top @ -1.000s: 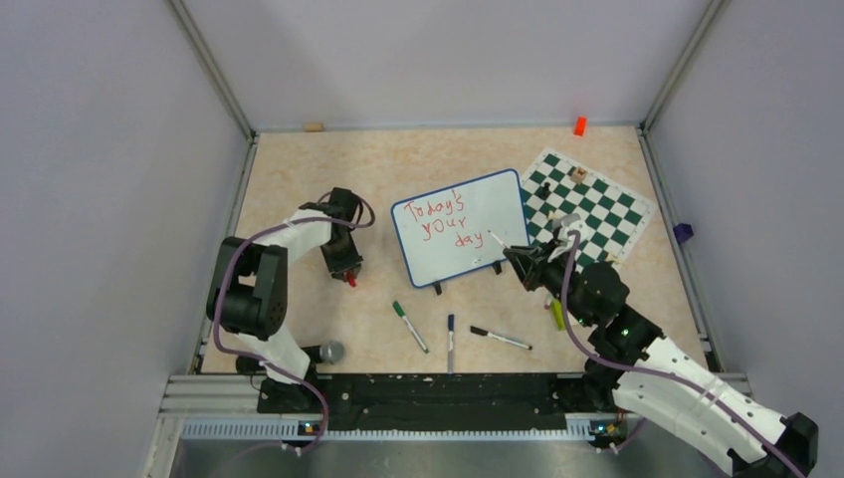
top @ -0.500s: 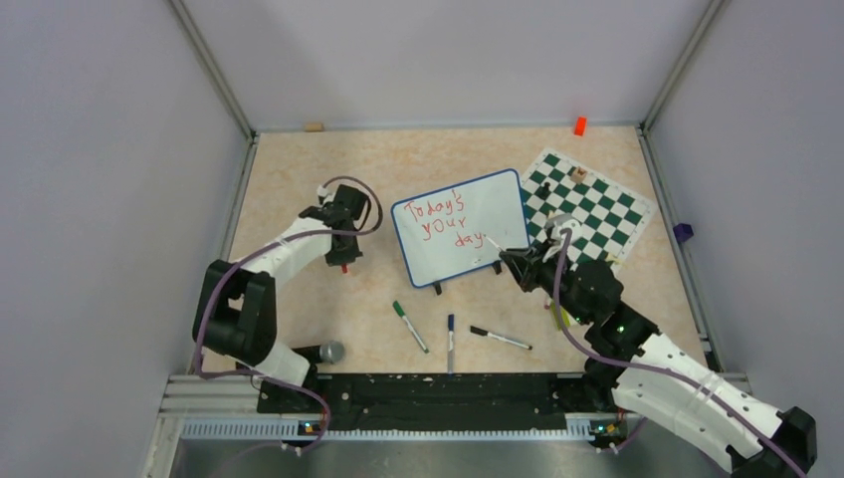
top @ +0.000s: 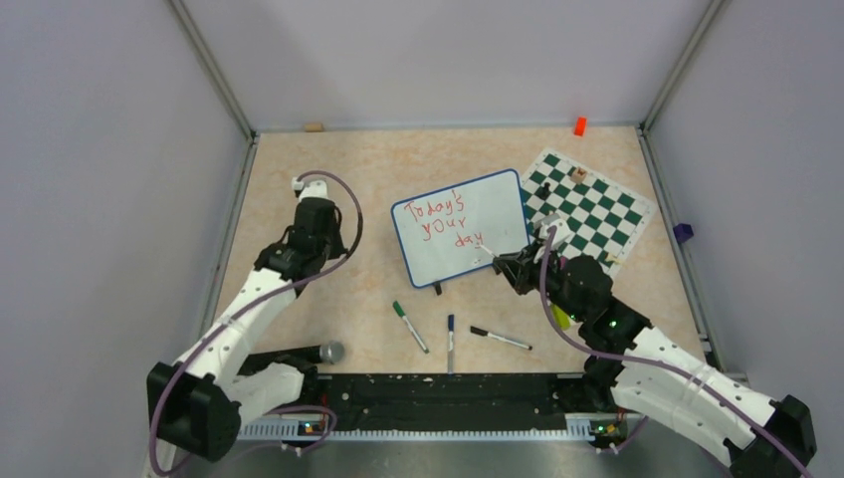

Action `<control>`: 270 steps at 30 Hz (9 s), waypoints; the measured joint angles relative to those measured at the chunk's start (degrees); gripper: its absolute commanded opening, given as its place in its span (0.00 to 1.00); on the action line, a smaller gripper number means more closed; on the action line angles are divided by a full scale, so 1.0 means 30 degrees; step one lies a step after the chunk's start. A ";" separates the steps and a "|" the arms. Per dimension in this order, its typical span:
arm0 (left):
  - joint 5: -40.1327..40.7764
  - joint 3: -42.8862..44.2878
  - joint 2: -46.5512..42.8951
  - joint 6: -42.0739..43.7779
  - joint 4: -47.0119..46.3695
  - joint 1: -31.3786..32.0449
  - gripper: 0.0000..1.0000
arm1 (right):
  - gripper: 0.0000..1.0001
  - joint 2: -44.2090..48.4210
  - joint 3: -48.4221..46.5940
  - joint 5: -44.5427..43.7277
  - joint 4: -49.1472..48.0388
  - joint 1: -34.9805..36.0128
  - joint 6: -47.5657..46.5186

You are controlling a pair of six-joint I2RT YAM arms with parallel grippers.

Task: Write a sentence on the whiteboard
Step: Pick up the pen cap from the center of the board, then insert the pen cap into the whiteboard marker, then put down the whiteboard marker at the center of the board, then reset both arms

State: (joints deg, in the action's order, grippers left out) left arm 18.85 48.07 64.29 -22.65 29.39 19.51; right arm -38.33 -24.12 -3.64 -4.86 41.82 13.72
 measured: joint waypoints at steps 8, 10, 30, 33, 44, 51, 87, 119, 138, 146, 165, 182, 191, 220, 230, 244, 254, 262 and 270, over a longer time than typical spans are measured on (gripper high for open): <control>-0.1362 -0.0124 -0.2251 0.0532 -0.1253 0.0022 0.00 | 0.00 -0.0073 -0.0131 0.0444 0.0102 0.0000 0.0007; -0.1800 -0.0270 -0.2055 0.0335 -0.1231 0.0022 0.00 | 0.00 -0.0146 -0.0248 0.0787 0.0109 0.0000 0.0029; -1.0214 -0.1151 0.0372 -0.8007 -0.6885 0.0022 0.00 | 0.00 -0.5377 0.1304 0.2812 -0.8706 0.2317 0.2302; -1.0972 -0.2288 -0.0029 -0.9304 -0.8357 0.0022 0.00 | 0.00 -0.6127 0.1297 0.2703 -0.9952 0.2645 0.2317; -1.3311 -0.3920 -0.0714 -1.2043 -1.2189 0.0022 0.00 | 0.00 -0.9493 0.0517 0.1712 -1.2131 0.4153 0.1843; -1.3996 -0.3920 -0.0306 -1.2451 -1.2968 0.0029 0.00 | 0.00 -1.0535 -0.0372 0.0998 -1.2735 0.4277 0.1508; -1.4994 -0.3927 0.0160 -1.2692 -1.3223 0.0036 0.00 | 0.00 -1.1744 -0.1639 -0.0007 -1.2604 0.4291 0.0787; -1.4914 -0.3920 0.0780 -1.2699 -1.3253 0.0036 0.00 | 0.00 -1.1344 -0.1596 -0.0277 -1.1737 0.4299 0.0641; -1.5038 -0.4087 0.0991 -1.3865 -1.4083 0.0044 0.00 | 0.00 -1.1315 -0.1596 -0.0474 -1.2189 0.4299 0.0634; -1.4207 -0.5377 0.0984 -1.6007 -1.5839 0.0277 0.00 | 0.00 -1.2546 -0.1632 -0.0933 -1.3362 0.4313 0.0561; -0.7067 -0.6266 -0.0896 -1.9562 -1.7595 0.3942 0.00 | 0.00 -1.4622 -0.1603 -0.2667 -1.9169 0.4517 -0.0721; 0.0641 -0.2783 0.2572 -1.7872 -1.7325 0.8772 0.00 | 0.00 -1.3034 -0.0918 -0.5238 -1.8549 0.4284 -0.2076; -0.1319 -0.2535 0.1792 -1.6524 -1.4972 0.9005 0.18 | 0.00 -0.8743 -0.1035 -0.4896 -1.1045 0.4299 -0.0554; -0.3716 -0.2273 -0.4014 -0.4881 -0.3257 0.4597 0.01 | 0.62 -0.8291 -0.2047 0.6470 0.2929 -0.1530 0.3060; -0.1654 -0.3985 -0.5260 -0.3861 -0.3694 0.4597 0.00 | 0.68 -0.6608 -0.1552 0.4765 0.3424 -0.4393 0.3126; -0.2761 -0.4998 -0.4969 -0.3395 -0.5435 0.2127 0.00 | 0.71 -0.0976 0.0328 -0.2557 0.1843 -0.8561 0.2973; -1.0703 -0.6025 -0.1763 -0.4401 -0.7606 -0.3665 0.00 | 0.98 -0.2076 0.2492 -0.3694 -0.2951 -1.4061 0.1945; -0.7570 -0.5923 -0.2492 -0.3563 -0.6601 -0.3752 0.00 | 0.99 -0.7584 0.5100 -0.1457 -1.1366 -1.4666 -0.0750; 0.0488 -0.6914 -0.3679 -0.2135 -0.9916 -0.3759 0.12 | 0.96 -1.2866 0.5056 -0.1290 -1.6983 -1.3886 -0.2885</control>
State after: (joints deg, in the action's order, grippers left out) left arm 20.32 27.33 53.25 -29.06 -0.36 8.23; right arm -76.93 -8.95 -7.51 -55.81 0.16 5.06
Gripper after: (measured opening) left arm 0.048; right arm 0.981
